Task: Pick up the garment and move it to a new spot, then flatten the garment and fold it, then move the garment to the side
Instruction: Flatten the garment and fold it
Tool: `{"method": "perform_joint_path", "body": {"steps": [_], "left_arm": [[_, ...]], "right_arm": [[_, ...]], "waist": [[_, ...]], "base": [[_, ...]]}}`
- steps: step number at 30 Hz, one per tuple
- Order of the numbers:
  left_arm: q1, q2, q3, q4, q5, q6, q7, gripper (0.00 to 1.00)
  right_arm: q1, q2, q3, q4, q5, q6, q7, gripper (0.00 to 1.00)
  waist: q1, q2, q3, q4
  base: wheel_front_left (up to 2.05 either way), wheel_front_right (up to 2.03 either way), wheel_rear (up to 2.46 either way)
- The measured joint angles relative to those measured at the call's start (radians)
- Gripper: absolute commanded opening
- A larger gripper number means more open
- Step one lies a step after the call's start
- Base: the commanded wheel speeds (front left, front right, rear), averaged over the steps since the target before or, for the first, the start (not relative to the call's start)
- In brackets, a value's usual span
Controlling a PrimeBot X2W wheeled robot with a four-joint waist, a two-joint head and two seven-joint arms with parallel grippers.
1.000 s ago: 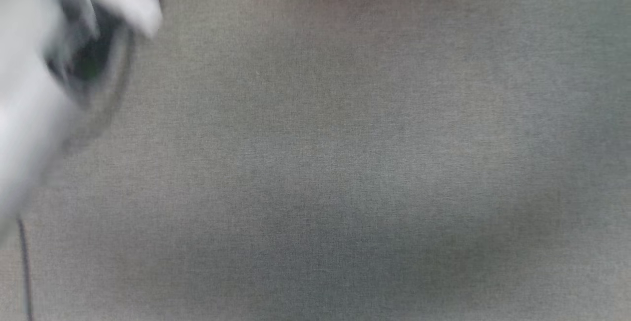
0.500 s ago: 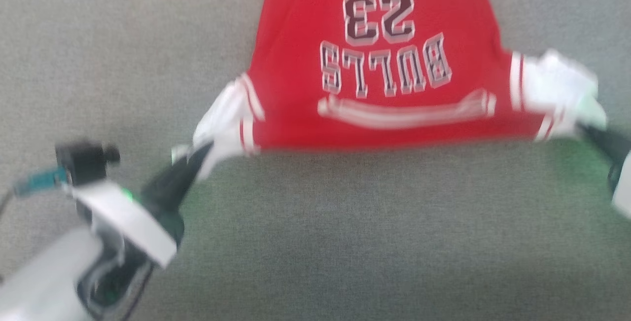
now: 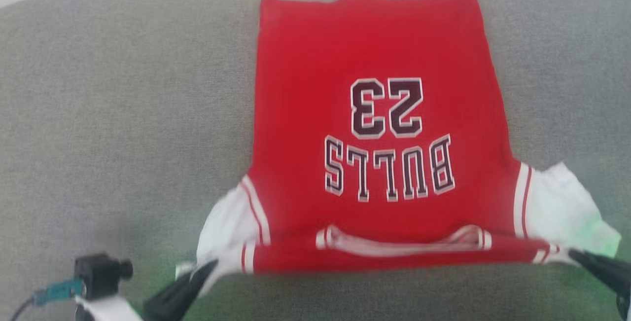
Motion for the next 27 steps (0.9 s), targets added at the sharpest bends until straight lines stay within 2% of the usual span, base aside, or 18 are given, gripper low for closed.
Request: {"method": "perform_joint_path", "body": {"steps": [3, 5, 10, 14, 18, 19, 20, 21, 22, 27], "left_arm": [[0.038, 0.033, -0.024, -0.015, 0.011, 0.000, 0.000, 0.00], [0.039, 0.035, -0.025, -0.021, 0.012, 0.000, 0.000, 0.00], [0.008, 0.001, -0.061, 0.008, 0.020, 0.000, 0.002, 0.00], [-0.056, -0.025, -0.110, 0.088, 0.081, 0.000, 0.022, 0.00], [-0.094, -0.066, -0.139, 0.140, 0.090, 0.000, 0.021, 0.00], [-0.099, -0.072, -0.144, 0.148, 0.090, 0.000, 0.021, 0.00], [-0.104, -0.075, -0.149, 0.156, 0.090, 0.000, 0.017, 0.00], [-0.107, -0.076, -0.154, 0.162, 0.090, 0.000, 0.015, 0.00], [-0.109, -0.078, -0.154, 0.166, 0.090, 0.000, 0.012, 0.00], [-0.108, -0.087, -0.128, 0.164, 0.101, 0.000, 0.003, 0.00]], "right_arm": [[0.083, 0.012, -0.075, -0.054, -0.021, 0.000, 0.019, 0.00], [0.120, 0.035, -0.126, -0.081, -0.045, 0.000, 0.033, 0.00], [0.154, 0.117, -0.196, -0.120, -0.138, 0.000, 0.109, 0.00], [0.145, 0.188, -0.206, -0.127, -0.229, 0.000, 0.175, 0.00], [0.115, 0.232, -0.201, -0.127, -0.323, 0.000, 0.217, 0.00], [0.109, 0.238, -0.199, -0.127, -0.349, 0.000, 0.224, 0.08], [0.105, 0.245, -0.197, -0.128, -0.373, 0.000, 0.225, 0.39], [0.105, 0.251, -0.199, -0.131, -0.386, 0.000, 0.229, 0.80], [0.105, 0.258, -0.204, -0.136, -0.390, 0.000, 0.235, 1.00], [0.109, 0.249, -0.275, -0.242, -0.391, 0.000, 0.271, 1.00]], "waist": [[0.0000, 0.0000, 0.006, -0.001], [0.0000, 0.0000, 0.011, 0.000], [0.0000, 0.0000, 0.021, 0.001], [0.0000, 0.0000, 0.030, 0.002], [0.0000, 0.0000, 0.039, -0.001], [0.0000, 0.0000, 0.041, -0.002], [0.0000, 0.0000, 0.042, -0.003], [0.0000, 0.0000, 0.042, -0.005], [0.0000, 0.0000, 0.042, -0.006], [0.0000, 0.0000, 0.048, -0.011]], "base": [[0.00, 0.00, 0.00], [0.00, 0.00, 0.00], [0.00, 0.00, 0.00], [0.00, 0.00, 0.00], [0.00, 0.00, 0.00], [0.00, 0.00, 0.00], [0.00, 0.00, 0.00], [0.00, 0.00, 0.00], [0.00, 0.00, 0.00], [0.00, 0.00, 0.00]]}}
